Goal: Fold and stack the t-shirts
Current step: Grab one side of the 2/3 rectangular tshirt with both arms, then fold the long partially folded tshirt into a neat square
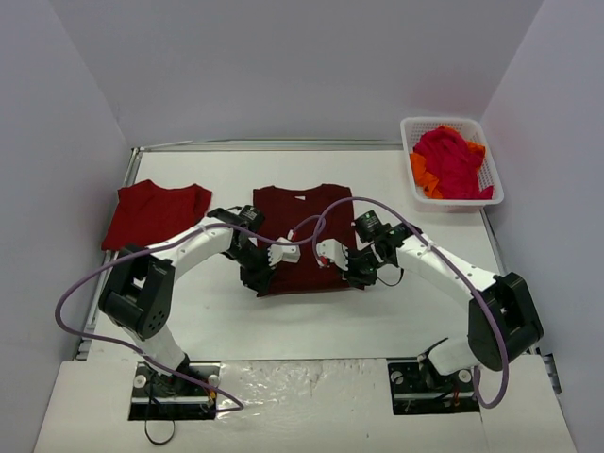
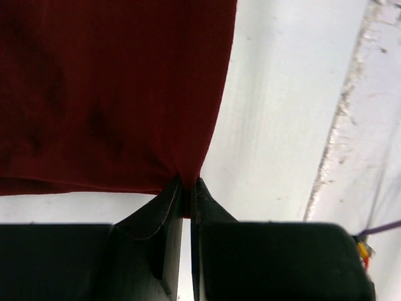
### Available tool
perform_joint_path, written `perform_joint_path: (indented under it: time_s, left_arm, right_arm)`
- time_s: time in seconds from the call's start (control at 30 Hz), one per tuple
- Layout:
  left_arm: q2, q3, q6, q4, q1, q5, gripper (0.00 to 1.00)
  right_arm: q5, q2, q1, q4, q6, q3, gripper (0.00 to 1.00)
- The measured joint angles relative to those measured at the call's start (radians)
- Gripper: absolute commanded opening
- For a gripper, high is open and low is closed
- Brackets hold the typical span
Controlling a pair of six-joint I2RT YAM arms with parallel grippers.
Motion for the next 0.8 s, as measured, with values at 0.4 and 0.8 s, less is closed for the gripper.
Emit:
perform_joint_path:
  time_s: [0.4, 0.8]
  left_arm:
    - [-0.067, 0.033, 0.134, -0.203, -0.015, 0.09, 0.02]
    - [-0.078, 0.097, 0.177, -0.297, -0.035, 0.087, 0.02]
  right_arm:
    - [-0.107, -0.055, 0.0, -0.184, -0.048, 0.036, 0.0]
    - [-0.153, -0.012, -0.008, -0.298, -0.087, 0.157, 0.0]
